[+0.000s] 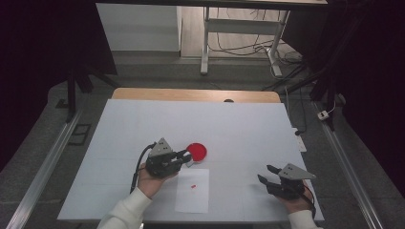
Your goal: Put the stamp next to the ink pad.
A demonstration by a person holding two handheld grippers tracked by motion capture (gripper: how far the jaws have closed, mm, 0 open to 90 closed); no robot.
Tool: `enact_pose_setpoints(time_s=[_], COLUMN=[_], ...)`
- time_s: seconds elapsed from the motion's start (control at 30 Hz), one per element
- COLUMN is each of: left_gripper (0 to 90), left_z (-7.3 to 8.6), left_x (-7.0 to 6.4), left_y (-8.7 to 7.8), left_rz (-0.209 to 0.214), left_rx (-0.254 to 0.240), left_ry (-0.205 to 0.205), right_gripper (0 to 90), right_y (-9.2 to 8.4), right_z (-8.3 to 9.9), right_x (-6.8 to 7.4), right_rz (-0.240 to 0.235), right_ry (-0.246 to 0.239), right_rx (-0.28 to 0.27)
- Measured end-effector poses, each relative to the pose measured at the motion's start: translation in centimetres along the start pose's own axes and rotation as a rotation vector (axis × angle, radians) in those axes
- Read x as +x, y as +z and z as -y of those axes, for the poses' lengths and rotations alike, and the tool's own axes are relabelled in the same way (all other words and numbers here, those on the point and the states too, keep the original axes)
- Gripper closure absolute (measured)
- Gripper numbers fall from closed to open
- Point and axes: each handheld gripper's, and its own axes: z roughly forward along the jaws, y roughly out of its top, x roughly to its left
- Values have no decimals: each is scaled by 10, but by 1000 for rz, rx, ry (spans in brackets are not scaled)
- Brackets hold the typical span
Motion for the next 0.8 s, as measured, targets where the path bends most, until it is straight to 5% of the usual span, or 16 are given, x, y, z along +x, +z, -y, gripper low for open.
enact_pose_setpoints(time_s=[0.8], left_gripper=[747], left_z=[-19], left_x=[62], left_y=[31], left_rz=[-189], left_rx=[69], left_ry=[-71], right_gripper=[447], right_y=[2], right_z=[1], right_x=[-3], right_rz=[5], right_ry=[6], right_rx=[7])
